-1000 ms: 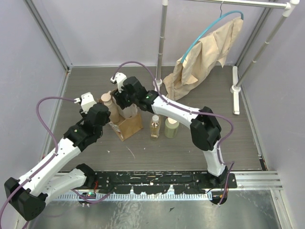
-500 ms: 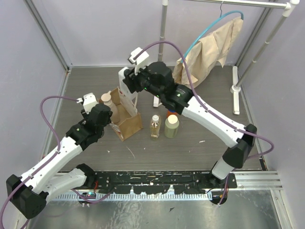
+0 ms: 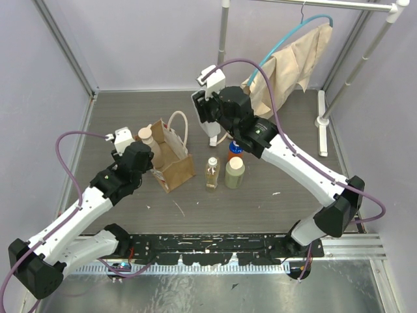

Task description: Take the personal care products out of the canvas bag

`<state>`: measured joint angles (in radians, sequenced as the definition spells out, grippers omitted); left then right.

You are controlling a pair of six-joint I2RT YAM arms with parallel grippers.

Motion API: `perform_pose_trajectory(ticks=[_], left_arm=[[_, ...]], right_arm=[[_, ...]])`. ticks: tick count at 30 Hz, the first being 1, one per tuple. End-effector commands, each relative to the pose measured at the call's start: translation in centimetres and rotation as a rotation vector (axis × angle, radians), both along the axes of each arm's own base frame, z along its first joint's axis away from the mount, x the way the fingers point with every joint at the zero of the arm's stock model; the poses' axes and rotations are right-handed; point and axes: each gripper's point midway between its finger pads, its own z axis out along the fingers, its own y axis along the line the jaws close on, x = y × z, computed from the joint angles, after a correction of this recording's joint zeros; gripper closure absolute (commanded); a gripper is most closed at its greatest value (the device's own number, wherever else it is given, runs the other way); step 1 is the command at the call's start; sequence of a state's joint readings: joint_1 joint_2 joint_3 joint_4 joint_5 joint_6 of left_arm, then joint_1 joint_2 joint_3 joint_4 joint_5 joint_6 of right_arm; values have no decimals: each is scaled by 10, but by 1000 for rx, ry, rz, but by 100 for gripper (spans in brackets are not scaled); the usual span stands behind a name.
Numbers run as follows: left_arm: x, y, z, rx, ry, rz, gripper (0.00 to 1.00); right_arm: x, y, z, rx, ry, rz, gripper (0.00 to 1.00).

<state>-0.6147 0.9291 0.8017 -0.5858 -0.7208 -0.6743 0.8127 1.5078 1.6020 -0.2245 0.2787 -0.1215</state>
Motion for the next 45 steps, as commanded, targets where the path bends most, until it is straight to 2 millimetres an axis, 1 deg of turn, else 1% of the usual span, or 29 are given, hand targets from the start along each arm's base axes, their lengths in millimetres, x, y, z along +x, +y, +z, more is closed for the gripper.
perform_pose_trajectory(ticks=[1, 5, 10, 13, 15, 16, 19, 24, 27, 31, 34, 39, 40, 42, 43, 45], left_arm=[[-1, 1, -6, 1, 10, 3, 39], [0, -1, -5, -2, 13, -4, 39], [4, -4, 8, -14, -15, -14, 39], [8, -6, 18, -17, -37, -23, 38], [11, -8, 23, -13, -44, -25, 38], [12, -8, 25, -8, -44, -25, 37], [15, -9, 29, 0, -44, -25, 36], [17, -10, 31, 1, -49, -25, 35], [21, -9, 38, 17, -69, -25, 33], [29, -12, 52, 43, -82, -35, 28], [37, -14, 58, 75, -80, -34, 23], [54, -18, 54, 144, -47, -20, 15], [59, -19, 48, 168, -25, -17, 14], [66, -22, 44, 190, -2, -13, 13], [73, -24, 35, 209, 26, -11, 13], [80, -27, 28, 225, 53, -8, 13]], right_arm=[[-1, -32, 65, 198, -158, -57, 62], [6, -43, 25, 175, -115, -104, 62], [20, -55, -30, 183, -43, -127, 62], [26, -60, -56, 205, -2, -128, 62], [29, -62, -68, 212, 14, -137, 62], [29, -59, -74, 210, 29, -116, 62], [28, -55, -84, 215, 46, -100, 62], [29, -56, -100, 215, 71, -108, 62], [28, -55, -112, 211, 95, -107, 62], [25, -55, -124, 203, 126, -107, 61], [23, -55, -132, 195, 153, -103, 60], [20, -52, -152, 162, 211, -94, 55], [20, -52, -156, 157, 222, -92, 54], [17, -51, -160, 154, 236, -87, 53], [16, -51, -161, 154, 240, -85, 52], [14, -52, -165, 149, 253, -85, 47]])
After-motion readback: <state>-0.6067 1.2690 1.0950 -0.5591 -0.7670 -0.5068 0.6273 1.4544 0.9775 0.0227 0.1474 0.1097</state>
